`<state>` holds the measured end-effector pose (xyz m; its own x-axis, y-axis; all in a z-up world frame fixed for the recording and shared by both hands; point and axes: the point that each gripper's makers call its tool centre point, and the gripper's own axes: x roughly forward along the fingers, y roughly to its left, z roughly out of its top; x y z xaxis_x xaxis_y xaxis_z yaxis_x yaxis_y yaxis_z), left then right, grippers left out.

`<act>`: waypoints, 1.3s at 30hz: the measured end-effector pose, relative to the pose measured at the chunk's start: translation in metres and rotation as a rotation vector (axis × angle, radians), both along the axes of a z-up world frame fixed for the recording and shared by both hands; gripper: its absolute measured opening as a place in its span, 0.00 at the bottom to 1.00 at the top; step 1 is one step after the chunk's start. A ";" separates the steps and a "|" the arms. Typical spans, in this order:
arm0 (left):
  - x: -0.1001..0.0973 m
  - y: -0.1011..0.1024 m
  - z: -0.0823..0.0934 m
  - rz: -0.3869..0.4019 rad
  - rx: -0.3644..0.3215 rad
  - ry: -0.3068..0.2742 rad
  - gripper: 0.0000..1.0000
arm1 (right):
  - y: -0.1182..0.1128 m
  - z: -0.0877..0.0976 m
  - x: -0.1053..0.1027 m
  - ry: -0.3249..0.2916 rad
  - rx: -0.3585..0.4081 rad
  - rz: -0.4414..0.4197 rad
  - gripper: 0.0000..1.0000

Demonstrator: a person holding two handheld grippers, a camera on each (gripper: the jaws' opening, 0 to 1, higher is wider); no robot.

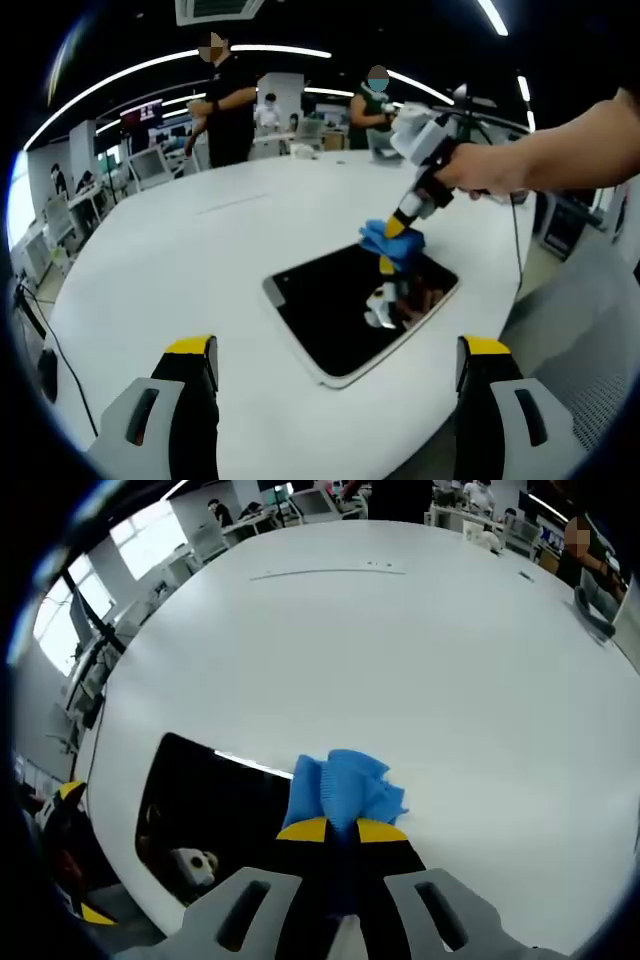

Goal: Wipe the mirror surface with the cleaning cloth until all visible marks leave the cleaned area.

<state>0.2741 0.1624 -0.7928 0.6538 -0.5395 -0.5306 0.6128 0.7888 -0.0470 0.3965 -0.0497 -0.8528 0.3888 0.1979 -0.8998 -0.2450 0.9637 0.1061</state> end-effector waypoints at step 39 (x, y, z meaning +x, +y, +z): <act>-0.001 -0.005 0.000 -0.003 -0.030 0.007 1.00 | -0.005 0.022 0.028 -0.084 -0.014 -0.011 0.04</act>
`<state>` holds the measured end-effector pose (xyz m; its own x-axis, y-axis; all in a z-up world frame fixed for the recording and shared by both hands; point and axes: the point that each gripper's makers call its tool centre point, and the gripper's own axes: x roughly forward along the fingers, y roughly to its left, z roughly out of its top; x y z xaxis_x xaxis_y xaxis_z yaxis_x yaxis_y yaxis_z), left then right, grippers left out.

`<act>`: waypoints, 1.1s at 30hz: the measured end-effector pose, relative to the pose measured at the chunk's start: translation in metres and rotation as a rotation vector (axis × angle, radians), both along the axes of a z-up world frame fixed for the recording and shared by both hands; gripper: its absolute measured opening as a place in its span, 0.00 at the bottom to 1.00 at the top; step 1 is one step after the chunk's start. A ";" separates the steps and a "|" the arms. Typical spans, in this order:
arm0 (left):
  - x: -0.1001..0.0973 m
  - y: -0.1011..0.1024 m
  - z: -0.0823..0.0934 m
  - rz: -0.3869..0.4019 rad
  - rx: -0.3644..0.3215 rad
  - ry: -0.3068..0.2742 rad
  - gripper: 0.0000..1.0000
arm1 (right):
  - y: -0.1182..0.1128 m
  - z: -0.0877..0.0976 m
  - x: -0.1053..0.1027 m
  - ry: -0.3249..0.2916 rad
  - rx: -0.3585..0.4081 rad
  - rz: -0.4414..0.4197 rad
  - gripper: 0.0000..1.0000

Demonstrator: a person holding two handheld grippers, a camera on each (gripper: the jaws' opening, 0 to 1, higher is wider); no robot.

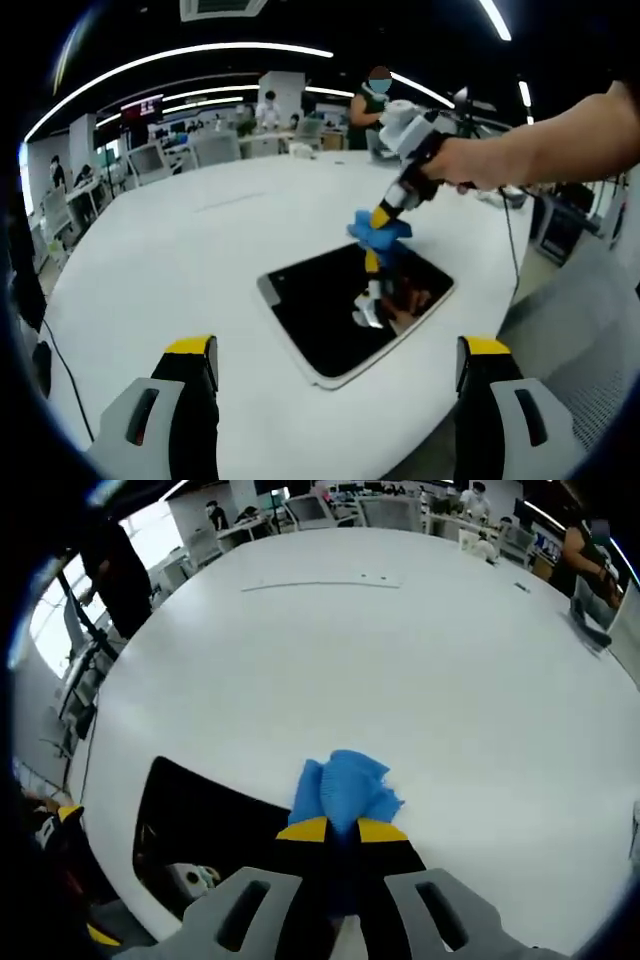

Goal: Wipe the mirror surface with the cleaning cloth until all visible marks leave the cleaned area.

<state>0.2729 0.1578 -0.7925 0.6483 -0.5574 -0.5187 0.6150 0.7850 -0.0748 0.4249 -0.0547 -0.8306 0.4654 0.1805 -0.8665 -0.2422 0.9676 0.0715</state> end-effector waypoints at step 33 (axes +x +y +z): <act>0.004 0.006 0.002 0.028 0.017 -0.021 1.00 | -0.100 0.041 -0.052 -0.005 0.040 -0.109 0.04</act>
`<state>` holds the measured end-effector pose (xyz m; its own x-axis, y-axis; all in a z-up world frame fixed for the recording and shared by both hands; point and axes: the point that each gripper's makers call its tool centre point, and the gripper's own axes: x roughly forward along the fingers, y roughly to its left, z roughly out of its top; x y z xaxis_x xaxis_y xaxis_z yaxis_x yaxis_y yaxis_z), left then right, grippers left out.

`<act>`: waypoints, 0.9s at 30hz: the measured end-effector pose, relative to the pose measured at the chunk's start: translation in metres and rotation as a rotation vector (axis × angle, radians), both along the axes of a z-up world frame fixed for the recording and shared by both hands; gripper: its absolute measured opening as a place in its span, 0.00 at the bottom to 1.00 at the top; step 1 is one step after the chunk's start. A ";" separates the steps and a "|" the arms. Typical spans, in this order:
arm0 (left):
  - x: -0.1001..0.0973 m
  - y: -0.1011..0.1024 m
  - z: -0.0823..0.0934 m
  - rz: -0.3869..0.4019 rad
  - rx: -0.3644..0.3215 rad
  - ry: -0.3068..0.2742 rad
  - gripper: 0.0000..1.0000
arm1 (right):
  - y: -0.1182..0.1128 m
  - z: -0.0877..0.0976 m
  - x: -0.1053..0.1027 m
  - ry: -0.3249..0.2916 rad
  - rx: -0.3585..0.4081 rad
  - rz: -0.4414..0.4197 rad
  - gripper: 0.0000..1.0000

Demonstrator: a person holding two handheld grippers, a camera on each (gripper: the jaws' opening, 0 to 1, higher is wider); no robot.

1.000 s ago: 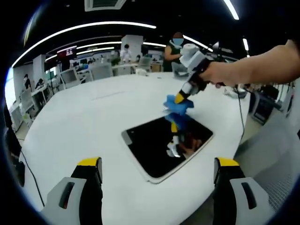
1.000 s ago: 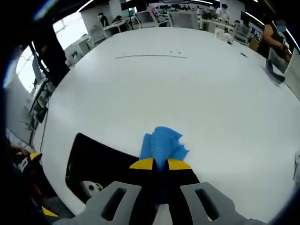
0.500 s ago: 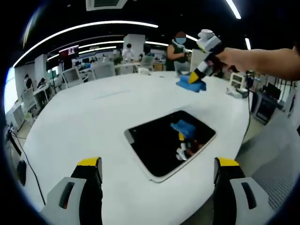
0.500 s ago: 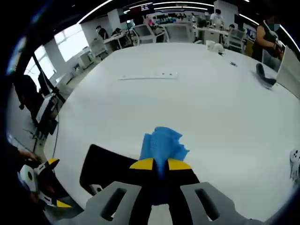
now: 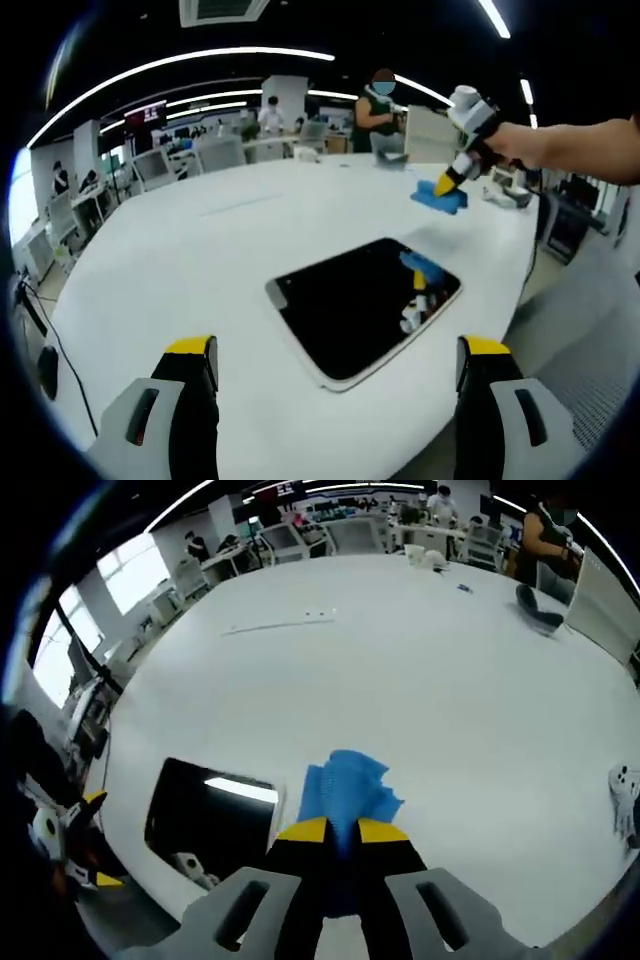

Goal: Wipe the mirror surface with the cleaning cloth until all visible marks leave the cleaned area.

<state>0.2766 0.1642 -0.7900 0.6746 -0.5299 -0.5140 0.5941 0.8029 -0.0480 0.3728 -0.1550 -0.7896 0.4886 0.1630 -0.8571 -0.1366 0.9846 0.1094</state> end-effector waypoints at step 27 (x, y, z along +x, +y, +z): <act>0.001 0.001 -0.002 0.004 0.010 0.004 1.00 | -0.021 -0.073 -0.020 0.004 -0.126 0.128 0.33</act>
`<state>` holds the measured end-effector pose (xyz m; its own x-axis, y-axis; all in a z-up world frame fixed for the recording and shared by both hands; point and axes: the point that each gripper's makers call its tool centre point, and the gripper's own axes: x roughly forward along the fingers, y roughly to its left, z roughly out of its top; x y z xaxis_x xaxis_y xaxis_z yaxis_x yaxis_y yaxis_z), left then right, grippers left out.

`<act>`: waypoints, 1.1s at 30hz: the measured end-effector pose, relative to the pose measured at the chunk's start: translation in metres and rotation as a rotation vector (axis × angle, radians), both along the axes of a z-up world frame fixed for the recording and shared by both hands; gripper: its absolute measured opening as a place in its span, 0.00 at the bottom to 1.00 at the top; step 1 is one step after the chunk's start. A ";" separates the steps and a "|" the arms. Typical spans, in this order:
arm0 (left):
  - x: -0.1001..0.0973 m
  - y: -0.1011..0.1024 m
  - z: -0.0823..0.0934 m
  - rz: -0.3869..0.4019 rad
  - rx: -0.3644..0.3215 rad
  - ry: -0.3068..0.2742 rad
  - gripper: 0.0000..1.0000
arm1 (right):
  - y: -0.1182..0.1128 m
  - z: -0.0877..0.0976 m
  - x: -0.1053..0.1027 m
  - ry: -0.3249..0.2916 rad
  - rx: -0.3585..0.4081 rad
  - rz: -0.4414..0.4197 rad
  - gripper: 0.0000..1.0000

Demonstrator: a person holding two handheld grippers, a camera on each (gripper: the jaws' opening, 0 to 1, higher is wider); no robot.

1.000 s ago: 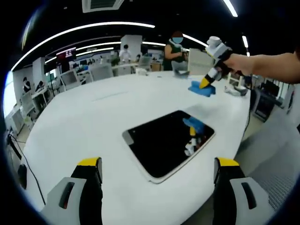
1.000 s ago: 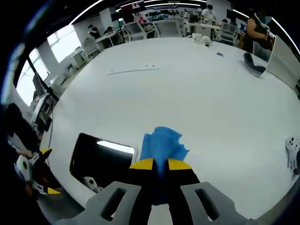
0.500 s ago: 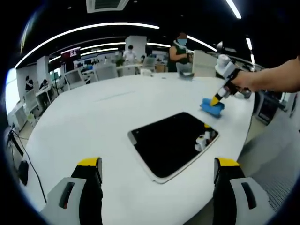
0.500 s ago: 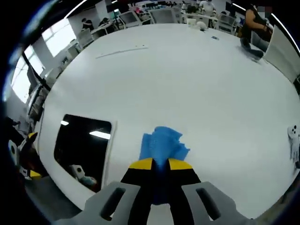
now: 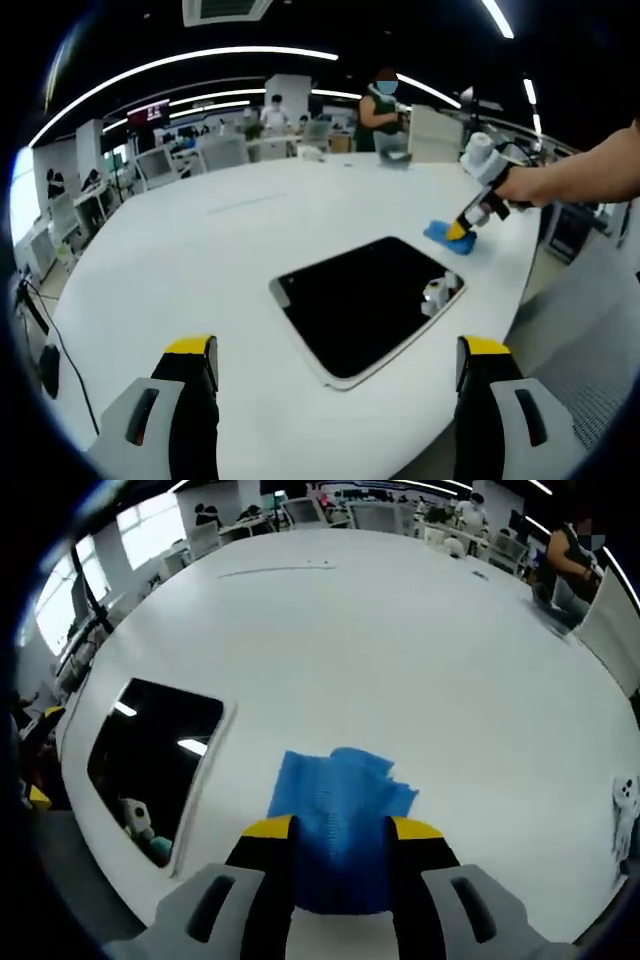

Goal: Wipe the mirror surface with the cleaning cloth until all visible marks leave the cleaned area.

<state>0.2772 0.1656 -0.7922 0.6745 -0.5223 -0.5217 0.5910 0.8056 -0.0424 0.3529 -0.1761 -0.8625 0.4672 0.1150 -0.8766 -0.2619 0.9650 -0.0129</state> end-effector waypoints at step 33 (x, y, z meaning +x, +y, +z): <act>0.000 0.004 -0.001 0.023 0.026 0.008 1.00 | 0.018 0.045 0.009 -0.322 0.077 0.071 0.42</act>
<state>0.2773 0.1698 -0.7937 0.6817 -0.4929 -0.5407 0.5721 0.8198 -0.0260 0.3614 -0.1583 -0.8176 0.7069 0.2174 -0.6730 -0.3231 0.9458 -0.0339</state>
